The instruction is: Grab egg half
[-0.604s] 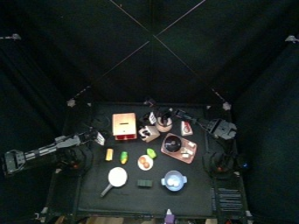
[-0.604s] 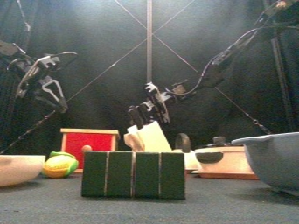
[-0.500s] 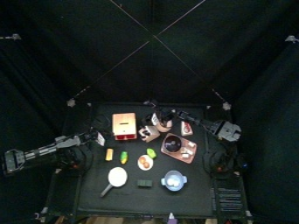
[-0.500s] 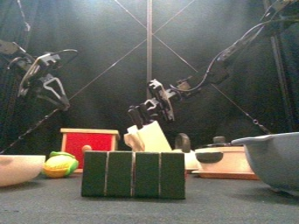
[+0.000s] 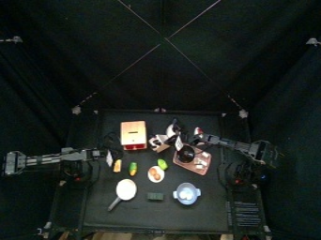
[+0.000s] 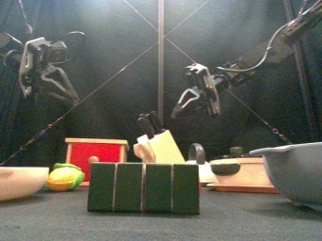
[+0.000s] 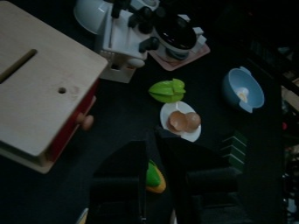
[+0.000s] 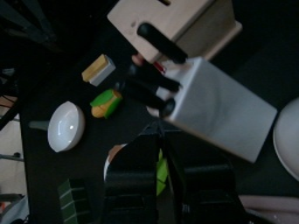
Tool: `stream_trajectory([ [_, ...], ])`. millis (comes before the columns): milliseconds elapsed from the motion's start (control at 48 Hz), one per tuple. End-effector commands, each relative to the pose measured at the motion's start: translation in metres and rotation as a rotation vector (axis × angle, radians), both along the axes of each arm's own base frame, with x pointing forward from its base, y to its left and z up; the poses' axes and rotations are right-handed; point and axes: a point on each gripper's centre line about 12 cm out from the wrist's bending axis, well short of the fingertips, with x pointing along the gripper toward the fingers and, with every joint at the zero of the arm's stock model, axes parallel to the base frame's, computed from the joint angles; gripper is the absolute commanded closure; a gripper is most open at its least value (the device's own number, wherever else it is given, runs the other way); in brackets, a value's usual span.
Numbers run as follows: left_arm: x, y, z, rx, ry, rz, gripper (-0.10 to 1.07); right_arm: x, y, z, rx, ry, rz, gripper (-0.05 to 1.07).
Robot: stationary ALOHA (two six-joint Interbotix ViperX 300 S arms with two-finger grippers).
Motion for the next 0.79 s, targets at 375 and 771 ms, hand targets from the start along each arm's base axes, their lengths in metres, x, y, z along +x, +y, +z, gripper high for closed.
stream_trajectory([
  [375,0.003,-0.013,0.008,0.116,-0.294,-0.114,0.4,-0.046,0.135,-0.022,0.025,0.03,0.219,0.58],
  [771,-0.002,-0.015,0.005,0.098,-0.426,-0.109,0.4,-0.068,0.212,-0.036,0.098,0.073,0.274,0.57],
])
